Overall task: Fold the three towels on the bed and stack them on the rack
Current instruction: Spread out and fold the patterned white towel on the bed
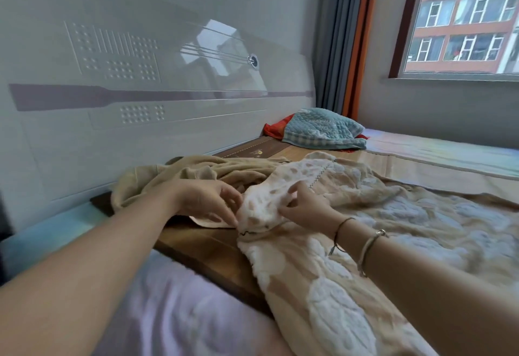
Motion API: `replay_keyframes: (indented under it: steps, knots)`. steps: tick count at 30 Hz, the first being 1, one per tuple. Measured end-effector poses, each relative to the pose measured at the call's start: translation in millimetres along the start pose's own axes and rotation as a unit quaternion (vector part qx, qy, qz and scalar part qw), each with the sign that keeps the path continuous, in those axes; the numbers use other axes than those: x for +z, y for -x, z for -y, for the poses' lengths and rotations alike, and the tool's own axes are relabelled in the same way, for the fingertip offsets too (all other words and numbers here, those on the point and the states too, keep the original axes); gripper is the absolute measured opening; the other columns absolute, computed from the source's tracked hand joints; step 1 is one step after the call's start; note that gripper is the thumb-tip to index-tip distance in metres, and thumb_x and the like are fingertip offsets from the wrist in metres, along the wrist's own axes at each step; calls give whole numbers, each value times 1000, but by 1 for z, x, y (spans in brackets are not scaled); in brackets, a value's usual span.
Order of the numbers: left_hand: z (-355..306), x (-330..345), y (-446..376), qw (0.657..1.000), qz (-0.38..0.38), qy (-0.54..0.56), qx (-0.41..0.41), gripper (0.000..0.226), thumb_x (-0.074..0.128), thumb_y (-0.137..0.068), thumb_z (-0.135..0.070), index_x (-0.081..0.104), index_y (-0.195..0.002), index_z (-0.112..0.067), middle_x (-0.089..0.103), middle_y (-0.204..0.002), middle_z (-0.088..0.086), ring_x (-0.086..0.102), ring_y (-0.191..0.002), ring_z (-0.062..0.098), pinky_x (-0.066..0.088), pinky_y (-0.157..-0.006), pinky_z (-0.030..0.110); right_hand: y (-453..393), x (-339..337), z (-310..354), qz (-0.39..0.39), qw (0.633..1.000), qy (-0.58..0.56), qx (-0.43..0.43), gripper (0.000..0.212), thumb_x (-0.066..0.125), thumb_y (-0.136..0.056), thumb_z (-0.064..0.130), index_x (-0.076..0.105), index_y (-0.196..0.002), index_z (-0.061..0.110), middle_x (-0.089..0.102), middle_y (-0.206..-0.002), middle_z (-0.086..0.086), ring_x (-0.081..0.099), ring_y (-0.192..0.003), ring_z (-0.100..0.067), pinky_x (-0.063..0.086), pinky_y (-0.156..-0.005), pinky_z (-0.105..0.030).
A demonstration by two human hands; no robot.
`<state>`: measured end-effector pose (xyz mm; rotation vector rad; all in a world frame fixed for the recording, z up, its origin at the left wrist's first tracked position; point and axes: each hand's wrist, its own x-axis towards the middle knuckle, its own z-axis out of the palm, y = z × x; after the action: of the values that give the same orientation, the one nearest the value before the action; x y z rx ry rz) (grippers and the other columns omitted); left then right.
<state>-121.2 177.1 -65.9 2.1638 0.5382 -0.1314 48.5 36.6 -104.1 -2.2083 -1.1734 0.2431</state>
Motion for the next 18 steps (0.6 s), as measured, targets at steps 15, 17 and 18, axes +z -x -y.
replay_keyframes:
  steps: [15, 17, 18]
  knots:
    - [-21, -14, 27, 994, -94, -20, -49, 51, 79, -75, -34, 50, -116, -25, 51, -119, -1, 56, -102, 15, 55, -80, 35, 13, 7, 21, 124, 990, -63, -40, 49, 34, -102, 36, 26, -149, 21, 42, -145, -9, 44, -130, -25, 36, -109, -37]
    - [-4, -18, 35, 991, -75, -37, -109, 62, 85, -67, -23, 52, -120, -23, 50, -125, 1, 57, -109, 21, 55, -88, 43, 20, 14, 20, 142, 989, 3, -41, 48, 34, -102, 34, 27, -148, 23, 53, -132, -11, 54, -115, -25, 43, -95, -33]
    - [6, -20, 34, 982, -102, -90, -132, 61, 85, -66, -24, 54, -118, -22, 52, -124, 1, 57, -109, 21, 54, -89, 41, 24, 17, 20, 140, 988, 44, -54, 47, 34, -102, 33, 27, -148, 23, 49, -137, -10, 51, -119, -24, 39, -97, -31]
